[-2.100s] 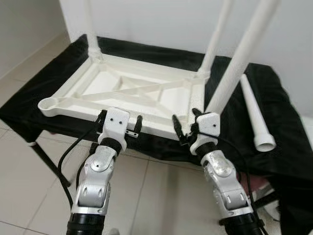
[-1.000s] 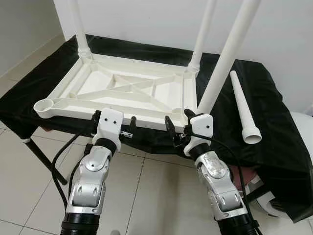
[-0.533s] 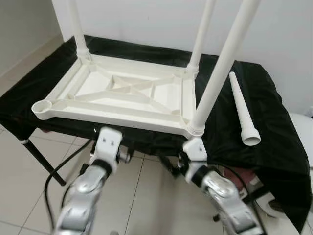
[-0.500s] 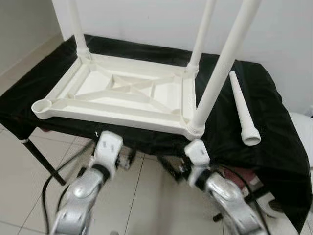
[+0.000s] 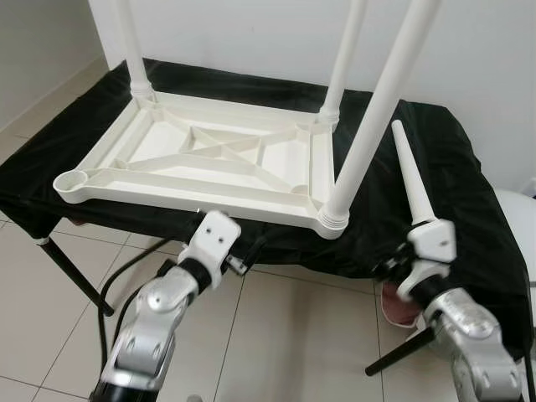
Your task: Building children table
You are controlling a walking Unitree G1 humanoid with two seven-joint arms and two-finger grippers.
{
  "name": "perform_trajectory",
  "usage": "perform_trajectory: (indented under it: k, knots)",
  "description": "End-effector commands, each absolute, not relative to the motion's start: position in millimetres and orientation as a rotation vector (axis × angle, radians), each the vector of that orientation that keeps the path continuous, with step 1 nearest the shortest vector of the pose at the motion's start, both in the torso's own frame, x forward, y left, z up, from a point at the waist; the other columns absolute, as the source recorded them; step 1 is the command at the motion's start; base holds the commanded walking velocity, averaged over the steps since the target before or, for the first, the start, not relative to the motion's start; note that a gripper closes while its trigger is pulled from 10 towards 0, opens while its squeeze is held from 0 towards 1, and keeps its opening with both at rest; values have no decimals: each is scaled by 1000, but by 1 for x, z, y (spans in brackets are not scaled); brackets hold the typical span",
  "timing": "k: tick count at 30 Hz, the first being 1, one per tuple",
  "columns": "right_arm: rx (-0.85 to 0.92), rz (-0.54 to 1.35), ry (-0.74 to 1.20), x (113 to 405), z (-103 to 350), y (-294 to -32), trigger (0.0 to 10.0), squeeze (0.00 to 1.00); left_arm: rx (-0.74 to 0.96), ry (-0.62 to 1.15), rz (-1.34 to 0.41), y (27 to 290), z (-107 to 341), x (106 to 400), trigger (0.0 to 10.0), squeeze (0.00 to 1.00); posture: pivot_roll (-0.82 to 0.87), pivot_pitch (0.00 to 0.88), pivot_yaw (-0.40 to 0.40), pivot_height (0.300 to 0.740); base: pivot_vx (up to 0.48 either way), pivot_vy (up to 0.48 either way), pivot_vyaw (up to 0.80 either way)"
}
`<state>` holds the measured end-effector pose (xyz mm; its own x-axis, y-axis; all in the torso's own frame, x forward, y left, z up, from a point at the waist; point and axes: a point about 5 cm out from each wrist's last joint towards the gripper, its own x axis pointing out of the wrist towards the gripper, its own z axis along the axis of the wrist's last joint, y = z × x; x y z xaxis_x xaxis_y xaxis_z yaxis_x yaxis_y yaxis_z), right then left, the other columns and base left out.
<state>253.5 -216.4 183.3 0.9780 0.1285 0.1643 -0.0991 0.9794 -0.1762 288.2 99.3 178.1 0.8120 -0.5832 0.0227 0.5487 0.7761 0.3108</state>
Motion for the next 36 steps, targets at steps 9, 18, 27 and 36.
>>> perform_trajectory:
  k: [9, 18, 27, 36]
  knots:
    - [-175, 287, -211, 286, 202, -193, 10000, 0, 442, -117, -664, 91, 191, 327, 10000, 0, -19, 85, 10, 740, 0, 0, 0]
    - [-162, 445, -188, 261, 195, -163, 10000, 0, 180, -129, -550, 105, 204, 325, 10000, 0, -39, 80, 12, 740, 0, 0, 0]
    - [-61, 604, -82, 228, 163, -118, 10000, 0, 163, -111, -637, 105, 179, 262, 10000, 0, -9, 64, -19, 740, 0, 0, 0]
    - [-30, 445, -126, 255, 166, -115, 10000, 0, 187, -61, -388, 128, 167, 272, 10000, 0, 13, 58, -35, 740, 0, 0, 0]
